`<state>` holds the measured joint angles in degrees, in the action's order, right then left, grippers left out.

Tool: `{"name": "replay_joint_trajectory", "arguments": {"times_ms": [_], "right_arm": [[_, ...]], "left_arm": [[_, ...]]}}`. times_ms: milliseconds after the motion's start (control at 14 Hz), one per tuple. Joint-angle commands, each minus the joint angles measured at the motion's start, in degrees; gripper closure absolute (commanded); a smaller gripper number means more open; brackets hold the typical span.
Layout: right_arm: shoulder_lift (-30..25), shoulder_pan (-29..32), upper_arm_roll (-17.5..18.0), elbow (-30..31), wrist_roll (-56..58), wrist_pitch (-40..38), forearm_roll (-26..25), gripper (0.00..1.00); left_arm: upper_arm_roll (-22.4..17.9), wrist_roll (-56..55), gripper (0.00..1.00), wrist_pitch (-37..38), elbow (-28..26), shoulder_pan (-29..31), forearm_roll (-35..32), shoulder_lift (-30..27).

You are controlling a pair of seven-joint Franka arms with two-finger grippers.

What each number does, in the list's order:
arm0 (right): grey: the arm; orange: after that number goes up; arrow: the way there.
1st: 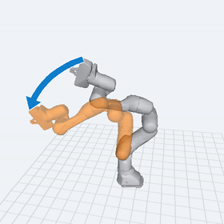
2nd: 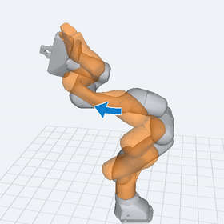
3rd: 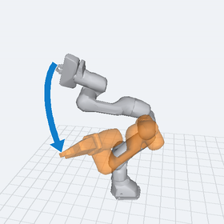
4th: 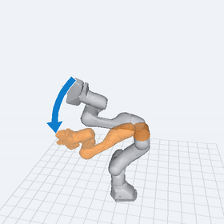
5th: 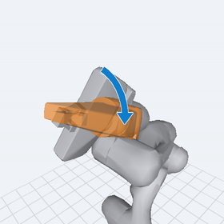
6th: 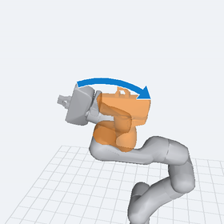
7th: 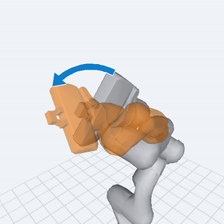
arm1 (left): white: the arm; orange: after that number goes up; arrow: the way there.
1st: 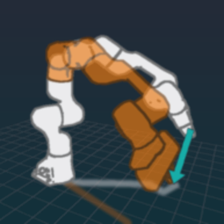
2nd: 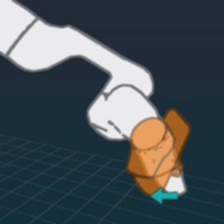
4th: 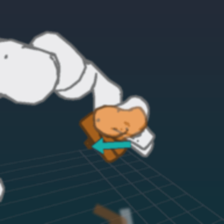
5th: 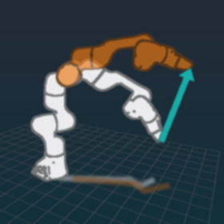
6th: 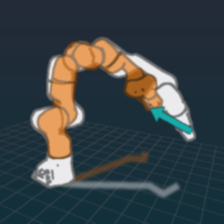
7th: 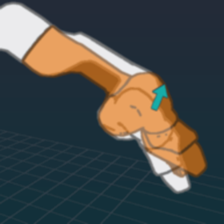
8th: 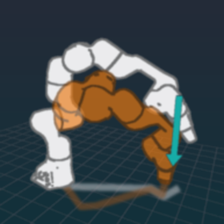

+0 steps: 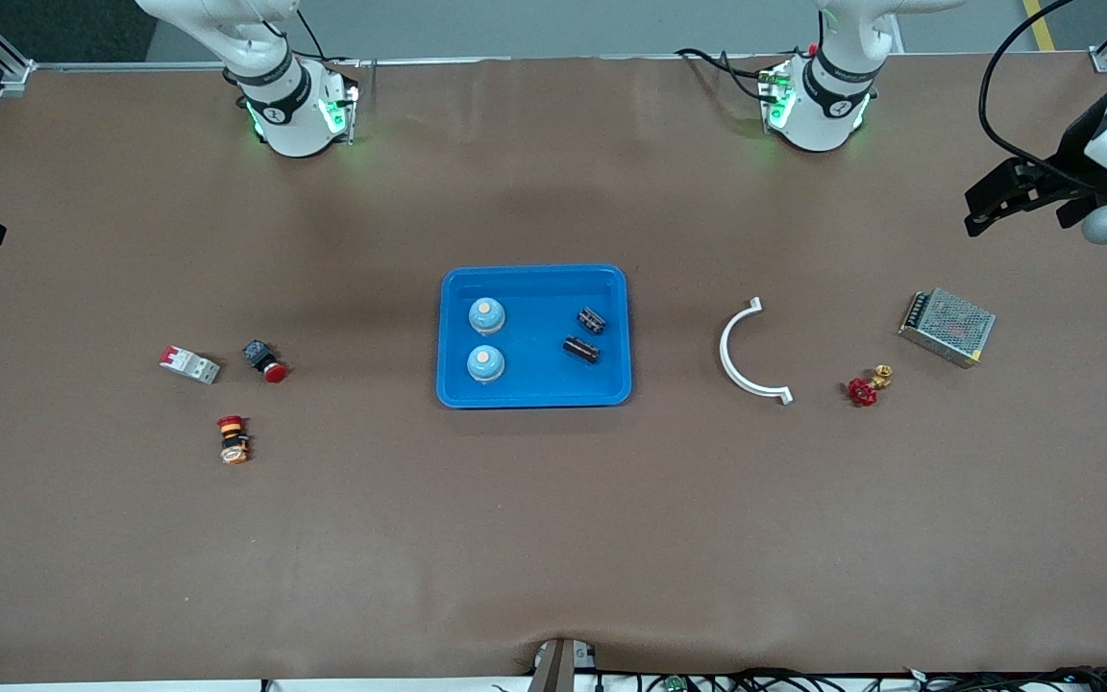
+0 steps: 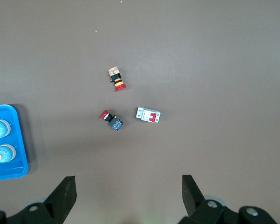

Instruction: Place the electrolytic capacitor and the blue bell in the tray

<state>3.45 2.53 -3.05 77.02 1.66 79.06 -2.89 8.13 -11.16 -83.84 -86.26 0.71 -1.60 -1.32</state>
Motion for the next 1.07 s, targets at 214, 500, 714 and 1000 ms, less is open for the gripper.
{"name": "replay_joint_trajectory", "arguments": {"times_ms": [214,500,714,1000], "right_arm": [[0.5,0.6,0.1,-1.0,0.4,-0.5,0.8,0.00],[1.3,1.2,0.1,-1.1,-0.2,1.4,2.3,0.00],[2.6,1.2,-0.4,-1.1,-0.3,4.2,3.2,0.00],[3.8,1.1,-0.4,-0.6,-0.7,6.8,3.4,0.00]], "left_arm": [[0.3,1.1,0.00,1.6,0.2,0.8,0.3,-0.9],[0.2,1.1,0.00,1.5,0.1,0.8,0.3,-0.8],[0.2,1.1,0.00,1.6,0.1,0.8,0.3,-0.9],[0.4,1.1,0.00,2.0,0.2,0.8,0.4,-0.9]]}}
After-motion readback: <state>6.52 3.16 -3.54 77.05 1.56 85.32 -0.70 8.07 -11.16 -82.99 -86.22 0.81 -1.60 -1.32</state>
